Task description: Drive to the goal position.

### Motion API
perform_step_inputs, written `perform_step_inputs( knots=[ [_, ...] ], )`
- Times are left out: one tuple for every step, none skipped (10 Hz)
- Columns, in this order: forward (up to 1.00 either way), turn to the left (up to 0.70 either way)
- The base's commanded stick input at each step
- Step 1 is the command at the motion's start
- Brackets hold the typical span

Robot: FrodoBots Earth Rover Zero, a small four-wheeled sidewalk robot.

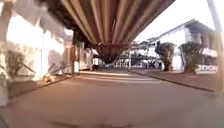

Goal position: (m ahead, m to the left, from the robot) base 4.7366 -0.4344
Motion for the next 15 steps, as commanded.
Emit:
perform_step_inputs(
  knots=[
    [0.7,0.18],
    [0.7,0.26],
    [0.7,0.34],
    [0.7,0.29],
    [0.7,0.22],
    [0.7,0.15],
    [0.7,0.08],
    [0.7,0.01],
    [0.7,0.0],
    [0.7,0.0],
    [0.7,0.0],
    [0.7,0.0],
    [0.7,0.0],
    [0.7,0.0],
    [0.7,0.0]
  ],
)
